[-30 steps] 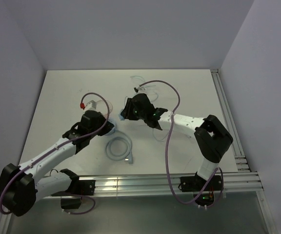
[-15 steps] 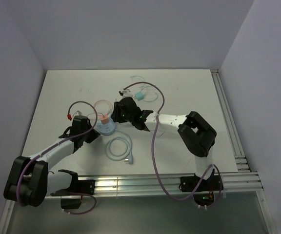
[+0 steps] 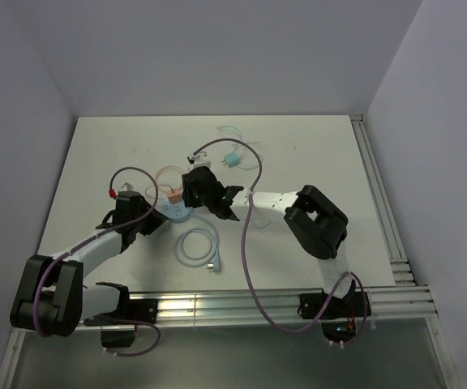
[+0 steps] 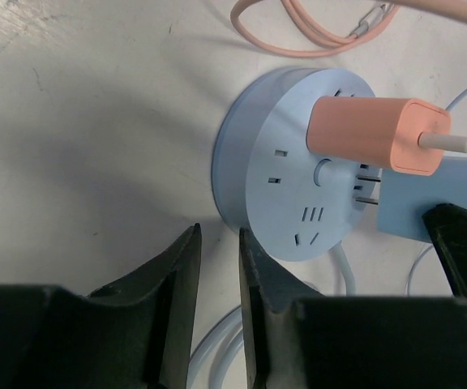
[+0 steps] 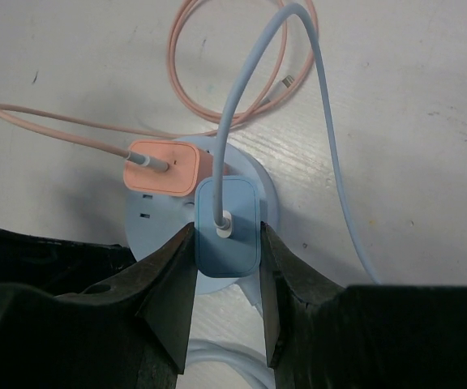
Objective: Insert the plug
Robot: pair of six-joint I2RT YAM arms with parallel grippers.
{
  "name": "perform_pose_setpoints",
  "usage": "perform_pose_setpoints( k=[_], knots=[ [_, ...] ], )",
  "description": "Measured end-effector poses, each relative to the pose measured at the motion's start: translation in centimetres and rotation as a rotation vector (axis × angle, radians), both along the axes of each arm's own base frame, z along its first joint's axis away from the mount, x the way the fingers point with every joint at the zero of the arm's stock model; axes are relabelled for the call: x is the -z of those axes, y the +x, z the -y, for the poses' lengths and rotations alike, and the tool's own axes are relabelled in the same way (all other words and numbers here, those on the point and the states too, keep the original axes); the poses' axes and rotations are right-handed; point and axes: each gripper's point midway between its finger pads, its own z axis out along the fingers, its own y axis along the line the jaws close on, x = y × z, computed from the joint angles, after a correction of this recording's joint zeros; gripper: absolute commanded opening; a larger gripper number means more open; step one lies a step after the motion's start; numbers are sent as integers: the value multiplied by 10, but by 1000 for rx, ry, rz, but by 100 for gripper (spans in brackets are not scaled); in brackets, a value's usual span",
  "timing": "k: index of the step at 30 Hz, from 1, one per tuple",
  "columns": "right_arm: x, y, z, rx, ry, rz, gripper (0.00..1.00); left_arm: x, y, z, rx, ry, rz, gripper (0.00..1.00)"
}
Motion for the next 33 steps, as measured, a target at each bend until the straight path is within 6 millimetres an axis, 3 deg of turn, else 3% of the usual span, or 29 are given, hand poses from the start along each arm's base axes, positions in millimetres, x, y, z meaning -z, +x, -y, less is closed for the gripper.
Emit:
perform_pose_setpoints(
  k=[6, 14, 21, 33],
  knots=[
    [0, -1, 1, 14, -35, 25, 0, -2, -2, 1, 3, -16, 17, 40],
    [0, 4, 2, 28, -63, 52, 0, -7, -9, 4, 6, -51, 54, 44],
    [-4, 6, 2, 29, -89, 58, 0, -18, -1, 8, 7, -80, 102, 51],
    [0, 12, -11, 63, -77, 49, 0, 0, 1, 9, 8, -74, 53, 52]
  ],
)
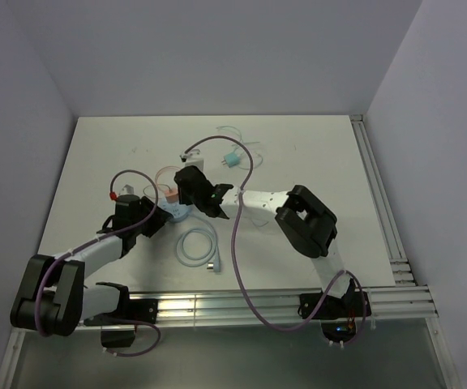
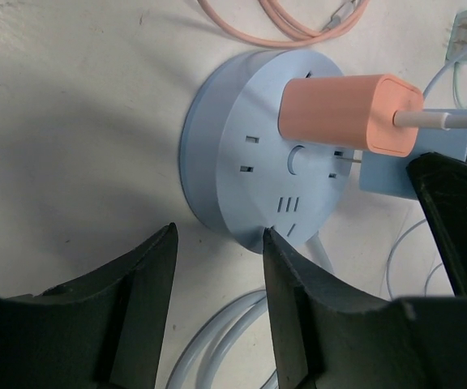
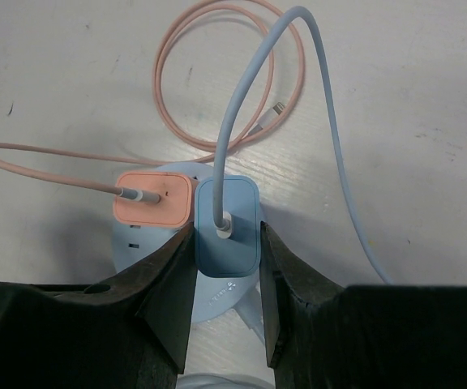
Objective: Insert the plug
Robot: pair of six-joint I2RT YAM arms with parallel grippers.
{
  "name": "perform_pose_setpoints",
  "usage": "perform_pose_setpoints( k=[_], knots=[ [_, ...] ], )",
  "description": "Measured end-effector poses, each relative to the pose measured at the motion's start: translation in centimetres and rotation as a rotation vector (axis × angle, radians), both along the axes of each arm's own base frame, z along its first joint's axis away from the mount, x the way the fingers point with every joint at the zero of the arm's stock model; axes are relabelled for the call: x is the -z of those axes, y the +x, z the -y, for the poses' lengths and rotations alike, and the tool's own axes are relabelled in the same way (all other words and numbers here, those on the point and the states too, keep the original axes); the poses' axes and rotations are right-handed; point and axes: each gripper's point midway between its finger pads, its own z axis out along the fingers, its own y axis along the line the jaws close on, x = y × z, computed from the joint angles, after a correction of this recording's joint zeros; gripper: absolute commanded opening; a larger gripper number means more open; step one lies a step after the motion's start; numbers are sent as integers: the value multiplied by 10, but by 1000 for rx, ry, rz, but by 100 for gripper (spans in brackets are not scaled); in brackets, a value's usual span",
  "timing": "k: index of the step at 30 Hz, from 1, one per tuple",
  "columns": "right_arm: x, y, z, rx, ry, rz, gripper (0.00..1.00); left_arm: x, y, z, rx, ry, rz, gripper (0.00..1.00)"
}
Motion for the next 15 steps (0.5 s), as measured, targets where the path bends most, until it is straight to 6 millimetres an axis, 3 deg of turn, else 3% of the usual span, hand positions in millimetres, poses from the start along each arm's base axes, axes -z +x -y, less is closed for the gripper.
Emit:
perform_pose_setpoints(
  k=[15],
  knots=[
    [3, -6, 3, 91, 63, -73, 0, 2, 13, 5, 3, -22, 23, 51]
  ],
)
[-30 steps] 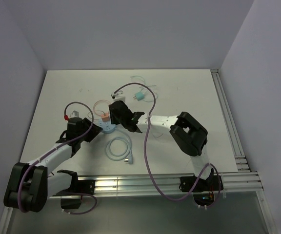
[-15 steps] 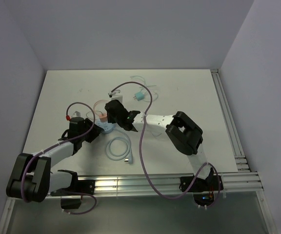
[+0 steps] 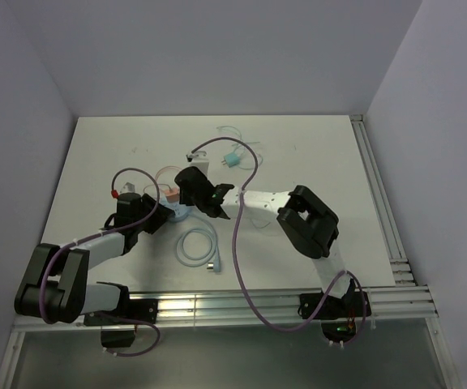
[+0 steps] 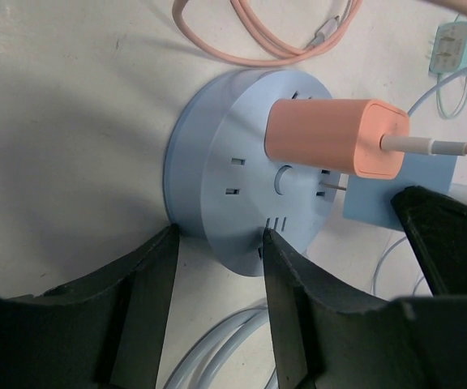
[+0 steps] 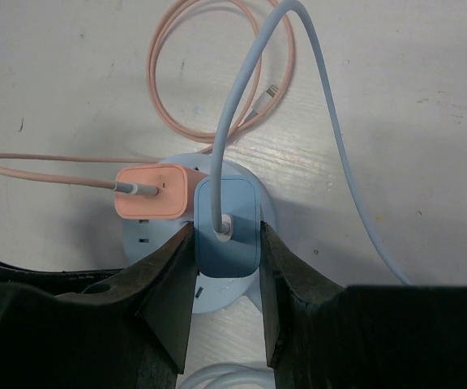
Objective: Insert the plug
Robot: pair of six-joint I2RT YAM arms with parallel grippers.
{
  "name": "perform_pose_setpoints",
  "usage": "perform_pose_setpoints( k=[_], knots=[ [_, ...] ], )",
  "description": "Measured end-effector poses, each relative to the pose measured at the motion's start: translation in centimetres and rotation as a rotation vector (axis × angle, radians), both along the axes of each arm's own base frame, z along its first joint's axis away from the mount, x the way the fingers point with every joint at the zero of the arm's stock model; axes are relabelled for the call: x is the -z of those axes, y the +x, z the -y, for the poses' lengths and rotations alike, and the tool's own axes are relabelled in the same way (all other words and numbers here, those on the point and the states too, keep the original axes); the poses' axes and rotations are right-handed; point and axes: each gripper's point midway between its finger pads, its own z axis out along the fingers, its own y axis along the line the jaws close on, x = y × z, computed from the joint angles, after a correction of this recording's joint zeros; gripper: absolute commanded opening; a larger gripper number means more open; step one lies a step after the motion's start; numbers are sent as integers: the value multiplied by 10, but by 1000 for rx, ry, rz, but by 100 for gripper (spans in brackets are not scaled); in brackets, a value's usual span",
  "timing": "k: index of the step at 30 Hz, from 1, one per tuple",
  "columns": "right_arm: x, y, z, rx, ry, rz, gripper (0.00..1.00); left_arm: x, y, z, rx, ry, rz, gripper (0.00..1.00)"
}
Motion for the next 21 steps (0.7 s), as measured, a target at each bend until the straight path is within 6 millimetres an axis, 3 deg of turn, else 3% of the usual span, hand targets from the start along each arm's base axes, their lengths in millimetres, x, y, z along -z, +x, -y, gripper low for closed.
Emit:
perform_pose_setpoints(
  k=[21],
  knots=[
    [6, -7, 13, 31, -57, -24, 0, 1, 1, 3, 6, -21, -4, 49]
  ],
)
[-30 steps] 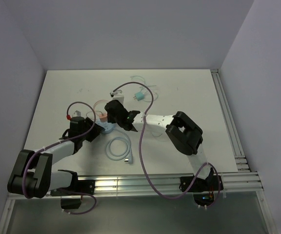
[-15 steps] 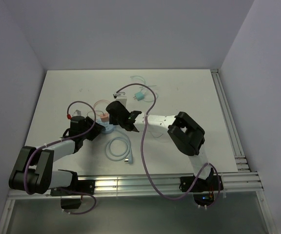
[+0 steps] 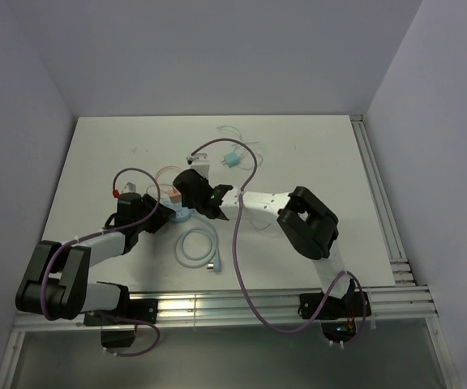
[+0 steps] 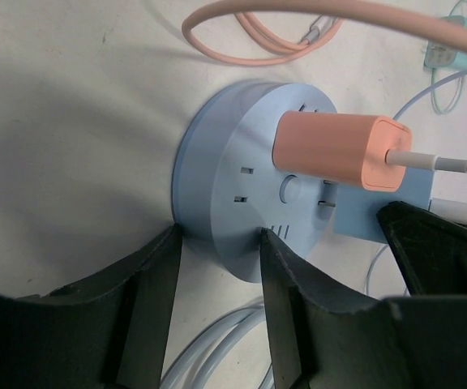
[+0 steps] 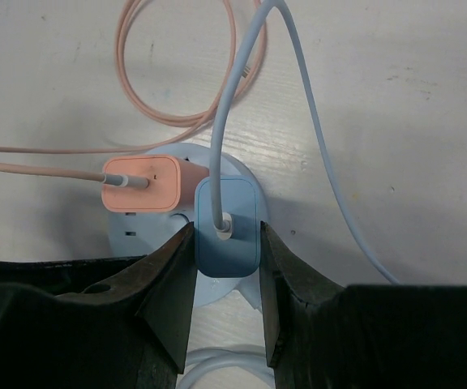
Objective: Insert the plug
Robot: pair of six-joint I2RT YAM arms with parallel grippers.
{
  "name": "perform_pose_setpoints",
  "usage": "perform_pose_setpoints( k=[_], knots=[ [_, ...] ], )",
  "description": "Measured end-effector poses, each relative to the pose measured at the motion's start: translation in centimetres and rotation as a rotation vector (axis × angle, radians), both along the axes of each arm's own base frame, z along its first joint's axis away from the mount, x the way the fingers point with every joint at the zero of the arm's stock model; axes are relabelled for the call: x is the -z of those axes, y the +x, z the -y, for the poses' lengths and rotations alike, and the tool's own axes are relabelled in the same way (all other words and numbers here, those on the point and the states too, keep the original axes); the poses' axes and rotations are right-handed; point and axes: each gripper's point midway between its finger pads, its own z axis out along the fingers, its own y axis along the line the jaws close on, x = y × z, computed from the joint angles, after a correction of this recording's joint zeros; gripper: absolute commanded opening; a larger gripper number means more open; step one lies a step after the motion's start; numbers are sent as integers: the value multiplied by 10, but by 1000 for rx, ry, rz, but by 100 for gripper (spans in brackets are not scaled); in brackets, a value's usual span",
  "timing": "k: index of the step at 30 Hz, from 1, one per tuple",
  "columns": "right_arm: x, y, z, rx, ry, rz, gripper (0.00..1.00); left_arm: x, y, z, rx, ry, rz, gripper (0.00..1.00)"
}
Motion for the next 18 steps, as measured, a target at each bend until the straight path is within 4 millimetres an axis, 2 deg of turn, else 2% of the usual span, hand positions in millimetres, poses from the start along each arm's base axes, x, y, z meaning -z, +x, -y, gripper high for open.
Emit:
perform_pose_setpoints(
  k=[9, 18],
  knots=[
    [7, -2, -4, 17, -148, 87, 0, 0, 5, 3, 9, -16, 14, 47],
    [9, 0, -7, 31, -223, 134, 0, 0, 8, 5, 13, -26, 24, 46]
  ],
)
